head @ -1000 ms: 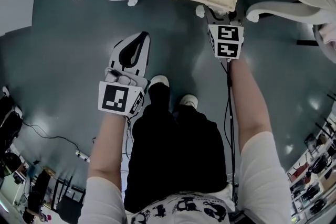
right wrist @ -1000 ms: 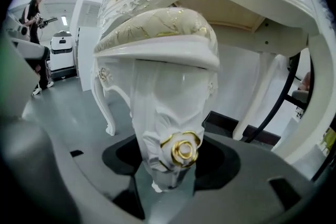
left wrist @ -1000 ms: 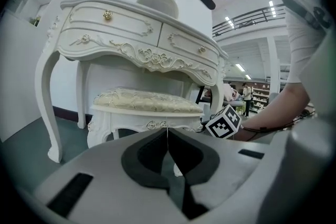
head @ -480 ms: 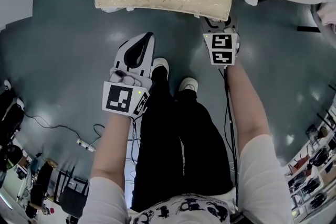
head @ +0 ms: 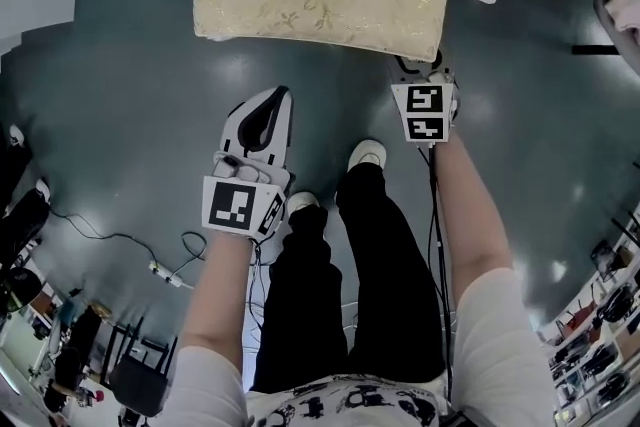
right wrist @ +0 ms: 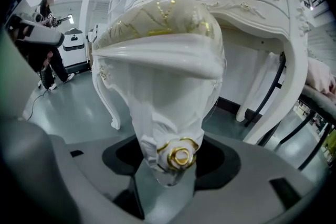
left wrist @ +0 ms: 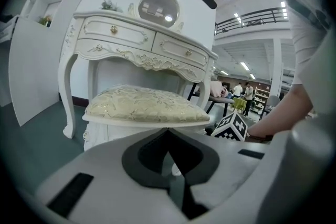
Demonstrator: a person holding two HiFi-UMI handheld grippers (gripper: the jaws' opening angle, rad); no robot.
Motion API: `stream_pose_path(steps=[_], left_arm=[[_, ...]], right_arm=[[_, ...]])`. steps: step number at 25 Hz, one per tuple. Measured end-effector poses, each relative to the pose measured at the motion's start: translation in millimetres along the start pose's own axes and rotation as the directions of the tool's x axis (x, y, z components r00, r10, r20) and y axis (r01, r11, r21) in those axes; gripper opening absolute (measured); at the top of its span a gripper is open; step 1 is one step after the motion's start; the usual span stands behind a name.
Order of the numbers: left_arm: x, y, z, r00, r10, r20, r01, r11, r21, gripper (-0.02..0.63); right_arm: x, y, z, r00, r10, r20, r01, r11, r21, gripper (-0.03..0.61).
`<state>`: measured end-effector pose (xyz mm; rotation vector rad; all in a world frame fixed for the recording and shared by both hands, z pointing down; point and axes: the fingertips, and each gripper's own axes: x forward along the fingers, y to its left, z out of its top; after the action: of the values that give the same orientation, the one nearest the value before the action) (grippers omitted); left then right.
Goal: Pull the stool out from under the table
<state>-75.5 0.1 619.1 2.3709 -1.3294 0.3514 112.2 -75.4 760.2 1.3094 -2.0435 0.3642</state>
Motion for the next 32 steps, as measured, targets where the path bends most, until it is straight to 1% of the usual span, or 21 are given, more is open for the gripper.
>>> stream_pose_path(steps=[7,12,15,18,23,27,30,32], left_arm=[[-2.1,-10.1,-4.0,0.999,-0.043,-0.018,0.043,0.999,0.01,0.016],[-34.1,-22.6,-28.4,0.997,-0.076,-0.019,0.077,0.996,0.037,0.016],[-35.8,-23.8,-30.9,0.995,-0.096,-0.035,0.098,0.994,0.041,0.017],[-36.3,-23.7,-27.8,0.994,-0.102,-0.05,0.104,0.993,0.047,0.017],[-45.9,-30.7,-12.7,0.993,-0.105,-0.051,0.107,0.993,0.042,0.016],[-50.4,-35.2,-3.3,0.993,-0.099,-0.06,0.102,0.994,0.033,0.017],[-56.8,-43.2,6.4,0.993,-0.097,-0.067,0.098,0.995,0.015,0.017],[-63.0,-51.0,14.7,0.992,-0.102,-0.078,0.103,0.995,0.01,0.017]], right_arm=[[-14.1,6.2,1.2,1.0,0.015,0.018,-0.015,1.0,0.008,0.287],[-40.7,38.3,-31.9,1.0,0.026,0.017,-0.026,1.0,0.003,0.287],[-42.1,42.6,-38.4,0.999,0.033,0.004,-0.033,0.999,0.003,0.287],[-41.8,42.7,-39.0,0.999,0.03,-0.017,-0.03,0.999,0.016,0.29],[-52.0,45.4,-36.9,0.996,-0.002,-0.087,0.006,0.999,0.041,0.293],[-76.1,48.6,-35.2,0.992,-0.04,-0.12,0.049,0.996,0.072,0.295],[-101.7,51.8,-33.7,0.985,-0.047,-0.168,0.064,0.993,0.095,0.293],[-121.5,57.0,-29.5,0.98,-0.039,-0.197,0.065,0.99,0.127,0.285]])
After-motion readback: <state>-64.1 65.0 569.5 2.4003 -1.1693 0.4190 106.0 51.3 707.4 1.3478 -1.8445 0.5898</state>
